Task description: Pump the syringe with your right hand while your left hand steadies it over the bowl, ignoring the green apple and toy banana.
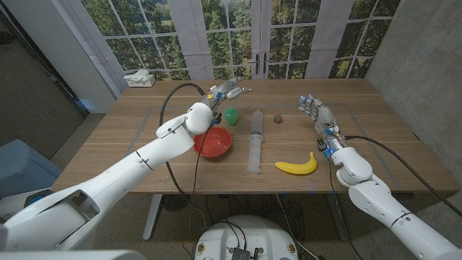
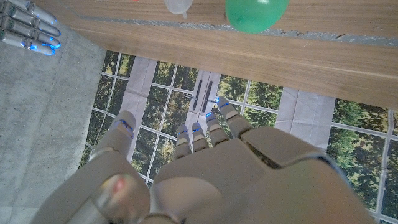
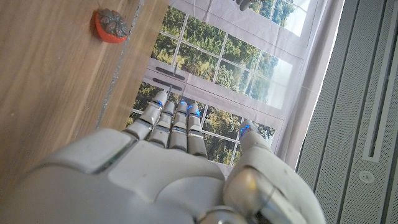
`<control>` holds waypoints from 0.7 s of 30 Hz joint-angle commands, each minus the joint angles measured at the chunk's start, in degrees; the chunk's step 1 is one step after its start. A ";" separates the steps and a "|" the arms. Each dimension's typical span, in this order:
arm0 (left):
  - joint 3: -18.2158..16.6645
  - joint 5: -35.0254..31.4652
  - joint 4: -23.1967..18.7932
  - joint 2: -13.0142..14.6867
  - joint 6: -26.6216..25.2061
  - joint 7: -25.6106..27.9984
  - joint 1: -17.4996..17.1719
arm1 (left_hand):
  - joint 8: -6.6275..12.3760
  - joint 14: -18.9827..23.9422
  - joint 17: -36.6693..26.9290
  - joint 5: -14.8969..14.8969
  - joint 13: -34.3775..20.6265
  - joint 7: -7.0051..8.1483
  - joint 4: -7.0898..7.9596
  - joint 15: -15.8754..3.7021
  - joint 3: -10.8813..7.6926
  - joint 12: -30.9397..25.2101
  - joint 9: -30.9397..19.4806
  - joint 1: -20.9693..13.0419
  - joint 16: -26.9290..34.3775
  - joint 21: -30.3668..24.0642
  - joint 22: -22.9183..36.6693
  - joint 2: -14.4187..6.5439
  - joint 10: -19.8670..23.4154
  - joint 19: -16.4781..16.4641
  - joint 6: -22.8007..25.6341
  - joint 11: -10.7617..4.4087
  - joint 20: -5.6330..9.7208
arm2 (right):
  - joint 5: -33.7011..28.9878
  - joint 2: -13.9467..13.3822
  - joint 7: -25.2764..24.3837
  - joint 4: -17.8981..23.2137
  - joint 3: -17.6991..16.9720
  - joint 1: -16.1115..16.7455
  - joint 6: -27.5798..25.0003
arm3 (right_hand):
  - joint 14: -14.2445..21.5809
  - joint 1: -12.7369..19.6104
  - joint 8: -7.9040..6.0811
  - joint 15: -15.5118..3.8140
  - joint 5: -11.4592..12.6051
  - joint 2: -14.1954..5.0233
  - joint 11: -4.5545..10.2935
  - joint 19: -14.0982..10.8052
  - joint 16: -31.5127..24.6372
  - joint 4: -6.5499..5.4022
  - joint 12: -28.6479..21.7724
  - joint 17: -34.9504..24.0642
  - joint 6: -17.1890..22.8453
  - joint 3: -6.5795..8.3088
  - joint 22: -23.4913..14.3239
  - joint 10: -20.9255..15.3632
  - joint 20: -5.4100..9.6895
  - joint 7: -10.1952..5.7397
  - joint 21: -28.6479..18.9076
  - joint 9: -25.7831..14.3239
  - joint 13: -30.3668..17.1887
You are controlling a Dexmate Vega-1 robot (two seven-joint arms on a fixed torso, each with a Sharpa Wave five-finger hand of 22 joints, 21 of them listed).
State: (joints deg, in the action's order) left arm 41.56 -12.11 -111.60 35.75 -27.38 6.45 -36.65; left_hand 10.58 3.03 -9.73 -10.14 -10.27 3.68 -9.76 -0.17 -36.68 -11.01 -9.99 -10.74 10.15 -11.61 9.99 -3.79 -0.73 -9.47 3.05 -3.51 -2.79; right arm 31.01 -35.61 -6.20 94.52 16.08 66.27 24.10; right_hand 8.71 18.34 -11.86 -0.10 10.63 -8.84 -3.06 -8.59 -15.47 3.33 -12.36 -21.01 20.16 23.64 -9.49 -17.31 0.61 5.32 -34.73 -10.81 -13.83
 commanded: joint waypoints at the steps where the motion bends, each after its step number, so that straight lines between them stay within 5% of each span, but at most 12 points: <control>1: 4.00 -2.50 -1.92 -0.44 -9.56 -4.72 3.28 | 0.03 -0.32 -0.24 0.36 -0.31 0.17 -0.09 0.24 0.35 0.19 -0.35 -0.25 -0.16 0.41 0.21 0.48 -0.82 0.40 -0.24 -0.14 0.04 | 0.72 -0.55 0.64 -0.07 -1.11 1.26 1.02 | 0.37 -0.37 0.04 0.35 0.06 0.04 -0.13 -0.63 -0.41 0.32 -0.29 -0.04 0.61 0.17 -0.05 -0.62 -0.20 -0.12 0.15 -0.09 -0.17; 21: 9.62 -4.09 -2.26 -2.25 -19.79 -6.85 6.88 | 0.04 -0.44 -0.28 0.35 -0.35 0.04 -0.36 0.40 0.97 0.09 -0.38 -0.33 0.09 0.18 0.21 1.93 -1.31 -0.15 -0.60 0.23 0.14 | 1.67 -1.03 1.62 0.11 -2.14 2.66 1.95 | 0.42 -0.54 0.07 0.39 0.08 -0.03 -0.30 -0.94 -0.45 0.61 -0.33 0.04 0.86 0.11 -0.07 -0.93 -0.28 0.00 0.88 -0.12 -0.05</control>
State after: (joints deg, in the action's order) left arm 48.32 -15.58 -113.94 34.70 -41.53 0.68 -31.67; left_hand 10.58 2.55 -9.73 -10.14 -10.56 3.68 -9.99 0.30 -35.97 -10.81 -10.28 -11.10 10.08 -11.18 9.99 -2.63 -1.57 -9.33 3.06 -3.26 -2.65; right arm 32.23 -36.33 -5.04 94.43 14.54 68.21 25.62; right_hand 8.92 18.34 -11.86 0.11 10.63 -8.84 -3.27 -8.99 -15.69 3.81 -12.36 -21.01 20.47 23.65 -9.48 -17.92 0.20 5.41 -33.91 -10.80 -13.84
